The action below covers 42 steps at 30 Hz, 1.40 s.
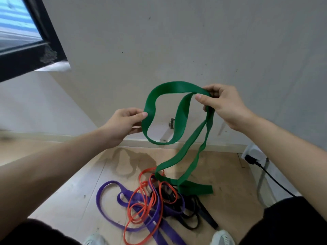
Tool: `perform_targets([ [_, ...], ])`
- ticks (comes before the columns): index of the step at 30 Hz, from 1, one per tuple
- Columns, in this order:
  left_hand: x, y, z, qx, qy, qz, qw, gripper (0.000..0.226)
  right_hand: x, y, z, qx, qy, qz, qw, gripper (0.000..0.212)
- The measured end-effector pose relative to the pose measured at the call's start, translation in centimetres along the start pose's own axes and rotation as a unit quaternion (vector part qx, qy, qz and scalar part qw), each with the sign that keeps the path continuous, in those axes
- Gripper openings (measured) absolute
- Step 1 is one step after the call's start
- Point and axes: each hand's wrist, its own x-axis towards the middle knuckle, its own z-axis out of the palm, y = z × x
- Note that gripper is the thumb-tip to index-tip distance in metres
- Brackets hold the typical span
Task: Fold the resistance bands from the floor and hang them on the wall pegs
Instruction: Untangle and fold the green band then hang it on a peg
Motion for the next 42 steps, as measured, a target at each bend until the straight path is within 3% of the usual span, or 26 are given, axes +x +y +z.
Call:
perform_targets([
  [8, -0.3, 2.7, -0.3, -0.204, -0.007, 0.021, 0.979, 0.025, 0.1, 1.0, 0.5, -0.054, -0.043, 0.034, 0.997, 0.026],
  [16, -0.2, 2.5, -2.4, -0.213, 0.034, -0.042, 0.976, 0.031, -0.1, 0.7, 0.5, -0.051, -0.039, 0.048, 0.997, 0.012],
  [19, -0.3, 2.1, -3.4, -0.148, 0.025, -0.006, 0.989, 0.053, -0.1, 0.6, 0.5, -0.050, -0.029, 0.047, 0.997, 0.012],
  [24, -0.5, 0.8, -4.2, 0.101, 0.010, 0.043, 0.994, 0.024, -0.1, 0.4, 0.4, -0.050, -0.042, 0.047, 0.997, 0.010],
  [27, -0.3, 0.1, -5.0, 0.341, -0.042, 0.096, 0.934, 0.024, -0.3, 0.3, 0.5, -0.043, -0.057, 0.039, 0.997, 0.008],
  [30, -0.2, 0.0, -4.8, 0.467, -0.100, 0.069, 0.876, 0.034, -0.5, 0.0, 0.7, -0.042, -0.080, 0.019, 0.996, 0.005],
  [32, -0.5, 0.2, -3.9, 0.469, -0.115, 0.060, 0.874, 0.046, -0.6, -0.2, 0.9, -0.045, -0.100, 0.005, 0.994, 0.009],
  [38, -1.2, 1.8, 0.0, 0.328, -0.083, 0.139, 0.931, 0.062, -1.3, -1.1, 2.0, -0.072, -0.187, -0.028, 0.979, 0.025],
  [42, -1.9, 2.7, 2.6, 0.291, -0.108, 0.173, 0.935, 0.089, -2.0, -1.7, 2.9, -0.064, -0.241, -0.051, 0.967, 0.026],
])
